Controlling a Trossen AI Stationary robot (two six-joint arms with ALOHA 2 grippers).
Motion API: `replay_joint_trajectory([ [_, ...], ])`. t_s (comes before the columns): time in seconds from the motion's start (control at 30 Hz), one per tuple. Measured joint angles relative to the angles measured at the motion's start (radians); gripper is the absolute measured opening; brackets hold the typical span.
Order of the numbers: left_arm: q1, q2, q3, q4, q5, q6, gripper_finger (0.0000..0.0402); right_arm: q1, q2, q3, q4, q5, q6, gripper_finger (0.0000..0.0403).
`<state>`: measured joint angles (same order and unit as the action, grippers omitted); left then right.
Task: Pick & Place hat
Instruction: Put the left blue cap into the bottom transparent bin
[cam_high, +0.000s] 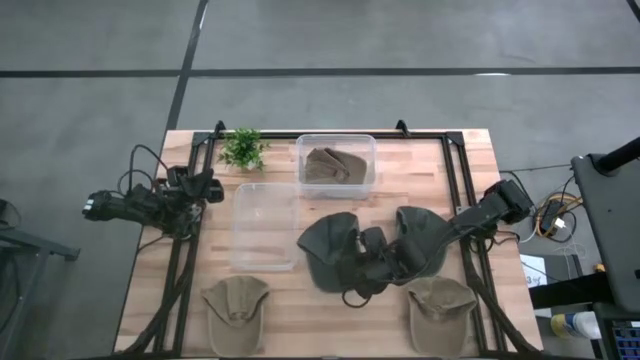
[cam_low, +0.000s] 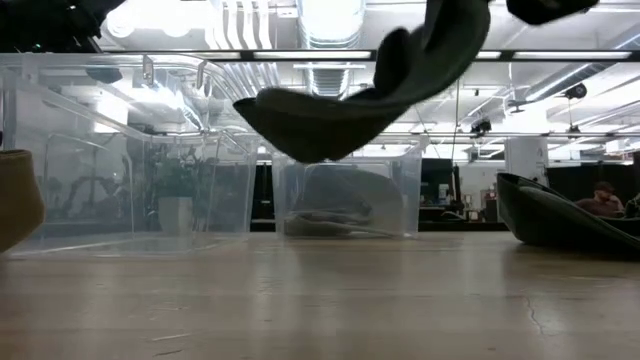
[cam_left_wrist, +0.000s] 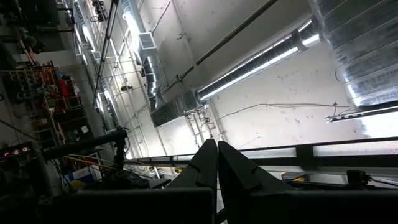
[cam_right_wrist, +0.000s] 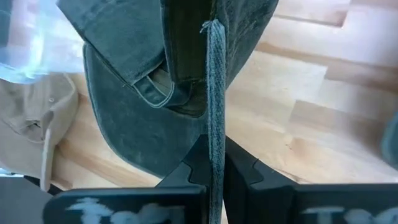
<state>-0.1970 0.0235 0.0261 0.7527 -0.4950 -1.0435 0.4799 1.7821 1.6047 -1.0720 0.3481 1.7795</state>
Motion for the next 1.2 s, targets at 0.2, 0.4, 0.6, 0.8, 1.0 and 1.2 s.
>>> replay_joint_trajectory([
  [0.2,0.0,0.0,0.0,0.0,0.0,0.0,0.0007,0.001,0.0,0.113,-0.127,0.037,0.004,0.0011],
  [0.4,0.0,0.0,0.0,0.001,0.0,0.0,0.0007,0.0,0.0,0.215,-0.204,0.128,-0.006,0.0011],
  [0.6,0.001,0.0,0.0,0.008,0.0,0.0,0.0007,0.0,0.0,0.301,-0.235,0.215,-0.026,0.0012],
  [0.8,0.001,0.0,0.0,0.067,0.0,0.001,0.0007,-0.016,0.0,0.37,-0.208,0.382,-0.037,0.0012],
  [1.0,0.001,0.0,0.0,0.142,0.0,0.005,0.0007,-0.074,0.003,0.354,0.024,0.418,-0.198,0.0012],
  [1.2,0.0,0.0,0.0,0.209,0.0,0.027,0.0007,-0.156,0.004,0.283,0.356,0.41,-0.376,0.0012],
])
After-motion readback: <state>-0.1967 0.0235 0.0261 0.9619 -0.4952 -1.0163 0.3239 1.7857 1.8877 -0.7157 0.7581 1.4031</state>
